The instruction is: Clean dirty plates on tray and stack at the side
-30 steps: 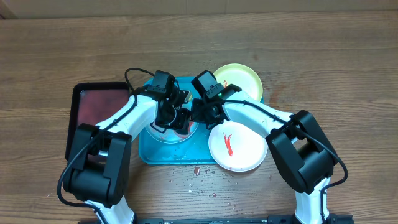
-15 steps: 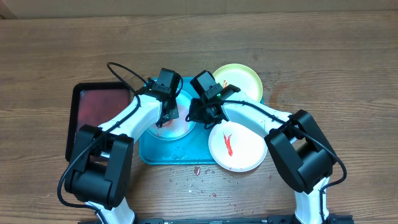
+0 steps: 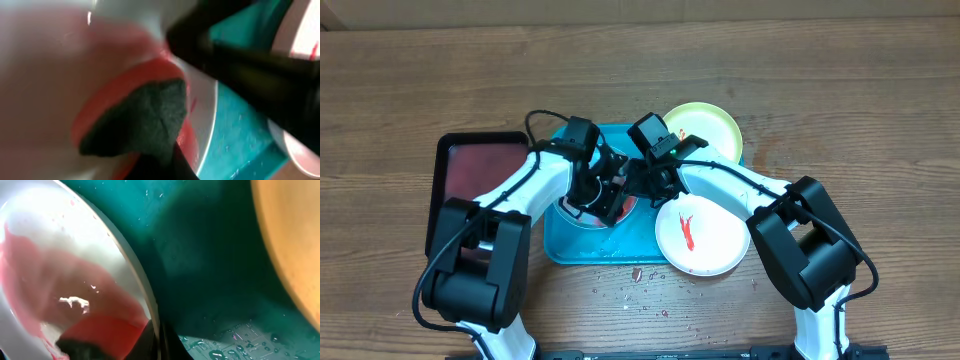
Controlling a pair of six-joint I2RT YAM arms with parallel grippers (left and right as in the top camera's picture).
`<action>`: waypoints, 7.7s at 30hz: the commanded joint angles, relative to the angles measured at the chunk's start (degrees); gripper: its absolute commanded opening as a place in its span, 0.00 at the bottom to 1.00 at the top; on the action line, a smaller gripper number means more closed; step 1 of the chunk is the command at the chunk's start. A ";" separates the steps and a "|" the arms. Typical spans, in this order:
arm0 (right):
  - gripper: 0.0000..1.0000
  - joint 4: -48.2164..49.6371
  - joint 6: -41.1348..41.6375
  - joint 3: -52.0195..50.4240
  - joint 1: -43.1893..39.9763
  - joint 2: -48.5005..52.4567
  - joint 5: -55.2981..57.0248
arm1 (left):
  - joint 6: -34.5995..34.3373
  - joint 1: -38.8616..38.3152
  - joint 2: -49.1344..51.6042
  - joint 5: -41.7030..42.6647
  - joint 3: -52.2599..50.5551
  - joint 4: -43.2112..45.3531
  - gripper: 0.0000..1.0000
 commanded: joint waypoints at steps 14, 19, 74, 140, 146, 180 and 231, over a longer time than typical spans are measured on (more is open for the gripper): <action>0.04 -0.09 -0.13 0.59 0.15 0.79 0.28 | -26.32 -0.50 1.31 -46.62 -0.50 16.11 0.04; 0.04 -0.66 0.68 0.59 0.15 0.76 0.26 | -26.38 -0.50 1.31 -46.36 -0.50 12.41 0.04; 0.04 -3.10 0.70 -0.81 -1.07 0.79 -8.46 | 1.73 -0.55 1.31 9.68 -0.50 -5.25 0.04; 0.04 -3.10 0.74 -0.81 -1.07 0.79 -7.41 | -11.96 4.13 1.27 -1.25 2.47 -8.41 0.04; 0.18 -2.82 1.01 -0.81 -1.05 0.79 -7.41 | -21.07 5.18 1.22 -13.97 15.76 -15.89 0.04; 0.04 -24.61 -3.87 27.93 6.97 0.09 20.22 | -18.69 39.32 1.22 -22.64 50.58 -46.77 0.04; 0.04 22.95 -40.11 32.20 22.32 11.10 44.46 | -21.03 47.25 1.22 -23.45 50.58 -41.22 0.04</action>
